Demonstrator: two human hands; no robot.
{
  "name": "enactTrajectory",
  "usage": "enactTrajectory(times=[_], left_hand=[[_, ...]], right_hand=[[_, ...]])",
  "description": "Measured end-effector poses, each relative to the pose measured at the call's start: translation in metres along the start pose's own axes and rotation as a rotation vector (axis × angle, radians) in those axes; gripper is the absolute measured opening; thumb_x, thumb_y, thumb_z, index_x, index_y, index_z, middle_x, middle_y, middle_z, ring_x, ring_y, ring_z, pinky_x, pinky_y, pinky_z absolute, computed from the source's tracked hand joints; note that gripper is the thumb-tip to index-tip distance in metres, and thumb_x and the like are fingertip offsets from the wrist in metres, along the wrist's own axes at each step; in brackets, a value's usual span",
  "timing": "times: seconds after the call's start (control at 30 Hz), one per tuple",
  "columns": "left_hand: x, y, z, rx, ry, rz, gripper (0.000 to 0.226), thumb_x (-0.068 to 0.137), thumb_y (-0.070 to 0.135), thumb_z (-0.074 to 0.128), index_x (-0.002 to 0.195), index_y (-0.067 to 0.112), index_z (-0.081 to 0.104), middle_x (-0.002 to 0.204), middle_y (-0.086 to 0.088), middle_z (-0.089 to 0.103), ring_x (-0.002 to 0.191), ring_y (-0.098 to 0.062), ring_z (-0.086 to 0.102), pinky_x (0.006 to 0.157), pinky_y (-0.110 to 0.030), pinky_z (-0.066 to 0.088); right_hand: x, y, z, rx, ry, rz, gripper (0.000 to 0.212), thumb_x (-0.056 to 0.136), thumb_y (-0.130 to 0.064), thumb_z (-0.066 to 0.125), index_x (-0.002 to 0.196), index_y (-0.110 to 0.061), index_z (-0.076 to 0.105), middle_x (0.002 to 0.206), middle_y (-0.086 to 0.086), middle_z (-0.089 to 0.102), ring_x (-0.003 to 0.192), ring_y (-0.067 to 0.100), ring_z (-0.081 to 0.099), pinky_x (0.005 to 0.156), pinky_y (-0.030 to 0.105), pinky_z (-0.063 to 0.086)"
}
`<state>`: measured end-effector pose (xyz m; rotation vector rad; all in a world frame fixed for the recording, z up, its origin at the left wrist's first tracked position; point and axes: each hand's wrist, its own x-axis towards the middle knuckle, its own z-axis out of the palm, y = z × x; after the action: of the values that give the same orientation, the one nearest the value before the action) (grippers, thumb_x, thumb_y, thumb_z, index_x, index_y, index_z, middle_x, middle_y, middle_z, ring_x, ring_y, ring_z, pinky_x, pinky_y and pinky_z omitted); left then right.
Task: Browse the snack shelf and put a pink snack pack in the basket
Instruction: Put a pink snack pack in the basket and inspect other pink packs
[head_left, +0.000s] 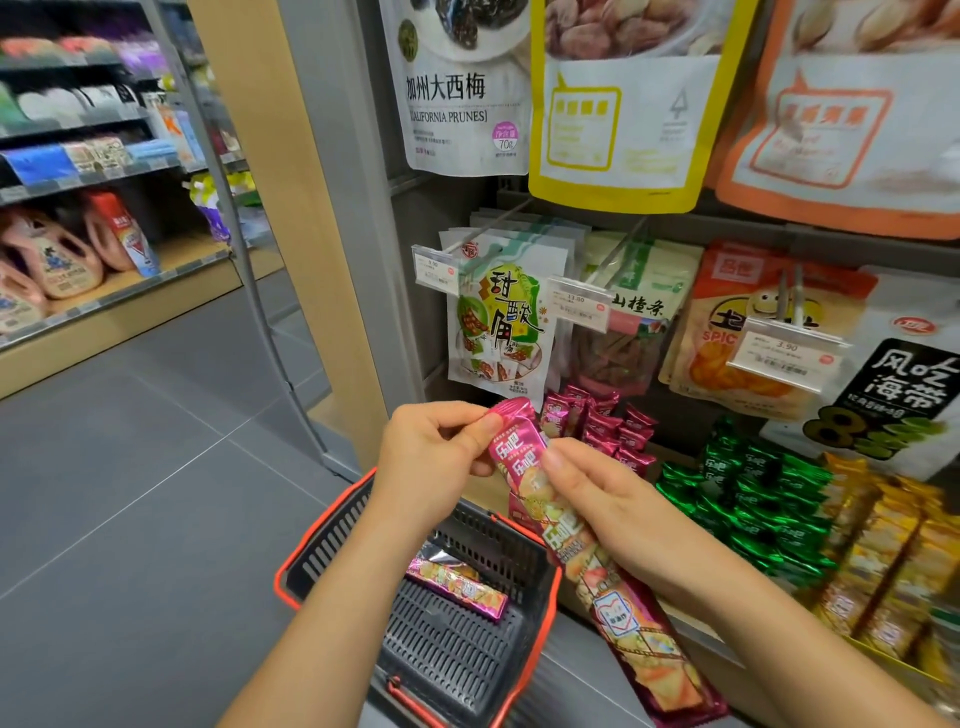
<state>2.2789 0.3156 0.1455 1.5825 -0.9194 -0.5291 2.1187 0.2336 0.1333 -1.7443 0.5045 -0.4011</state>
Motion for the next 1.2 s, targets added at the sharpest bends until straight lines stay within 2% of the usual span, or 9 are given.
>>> enactTrajectory(times=[0.2,0.27,0.33,0.47,0.67,0.83,0.97,1.1,1.2], left_hand=[[0.003,0.0,-0.006,-0.368,0.155,-0.16,0.025,0.089,0.003,0.063,0.072,0.015,0.076,0.068,-0.005,0.072,0.06,-0.009,0.064,0.053,-0.019,0.051],[0.004,-0.001,-0.006,-0.446,0.111,-0.178,0.022,0.089,0.0,0.061,0.076,0.012,0.076,0.074,-0.006,0.073,0.067,-0.012,0.068,0.058,-0.021,0.054],[0.005,-0.002,-0.007,-0.477,0.015,-0.182,0.02,0.087,0.004,0.062,0.078,0.014,0.077,0.08,-0.005,0.074,0.075,-0.012,0.069,0.064,-0.022,0.055],[0.003,-0.002,-0.008,-0.323,-0.175,-0.196,0.029,0.075,0.042,0.069,0.095,0.021,0.076,0.088,-0.002,0.072,0.079,-0.009,0.065,0.066,-0.023,0.053],[0.003,-0.003,0.004,-0.197,0.012,-0.195,0.013,0.085,0.024,0.067,0.084,0.026,0.08,0.085,-0.002,0.076,0.081,-0.014,0.069,0.069,-0.023,0.054],[0.004,-0.006,0.007,-0.309,0.117,-0.236,0.023,0.088,0.015,0.062,0.074,0.019,0.08,0.083,-0.006,0.076,0.084,-0.015,0.07,0.079,-0.029,0.056],[0.008,-0.005,0.002,-0.488,0.223,-0.285,0.033,0.09,0.013,0.062,0.063,0.019,0.078,0.066,0.003,0.071,0.065,-0.002,0.067,0.069,-0.021,0.053],[0.01,-0.009,0.005,-0.544,0.234,-0.272,0.012,0.09,0.02,0.064,0.097,0.012,0.07,0.081,-0.001,0.07,0.068,-0.001,0.067,0.064,-0.018,0.053],[0.01,-0.01,0.007,-0.549,0.207,-0.267,0.029,0.084,0.024,0.071,0.107,0.009,0.063,0.087,-0.002,0.069,0.072,-0.004,0.068,0.064,-0.018,0.053]], right_hand=[[-0.008,0.0,-0.007,0.114,-0.143,0.161,0.047,0.088,-0.053,0.045,0.115,-0.018,0.06,0.091,0.022,0.067,0.065,0.023,0.065,0.057,0.028,0.058],[-0.008,0.003,-0.011,0.007,-0.111,0.118,0.044,0.089,-0.055,0.042,0.113,-0.024,0.062,0.098,0.015,0.071,0.074,0.025,0.068,0.066,0.033,0.059],[-0.008,0.006,-0.014,-0.13,-0.047,0.047,0.037,0.088,-0.06,0.038,0.102,-0.038,0.064,0.096,-0.01,0.071,0.086,0.008,0.067,0.08,0.032,0.054],[-0.012,0.01,-0.017,-0.278,0.015,0.004,0.034,0.089,-0.063,0.037,0.1,-0.042,0.062,0.085,-0.019,0.065,0.075,-0.003,0.059,0.069,0.019,0.045],[-0.016,0.011,-0.018,-0.613,0.092,-0.019,0.05,0.086,-0.074,0.03,0.125,-0.048,0.046,0.089,-0.018,0.065,0.071,-0.001,0.059,0.059,0.018,0.042],[-0.013,0.007,-0.025,-0.475,-0.037,0.063,0.057,0.079,-0.073,0.037,0.128,-0.045,0.049,0.106,-0.022,0.064,0.082,-0.011,0.059,0.065,0.011,0.045],[-0.013,0.006,-0.031,-0.389,-0.059,0.1,0.045,0.086,-0.063,0.04,0.115,-0.036,0.064,0.099,-0.016,0.068,0.085,-0.006,0.061,0.078,0.019,0.05],[-0.014,0.008,-0.019,-0.349,0.057,0.043,0.036,0.093,-0.055,0.042,0.106,-0.035,0.069,0.09,-0.013,0.071,0.077,0.0,0.063,0.07,0.025,0.05],[-0.016,0.012,-0.009,-0.314,0.092,-0.008,0.036,0.095,-0.055,0.04,0.108,-0.036,0.067,0.092,-0.008,0.072,0.082,0.007,0.065,0.076,0.033,0.051]])
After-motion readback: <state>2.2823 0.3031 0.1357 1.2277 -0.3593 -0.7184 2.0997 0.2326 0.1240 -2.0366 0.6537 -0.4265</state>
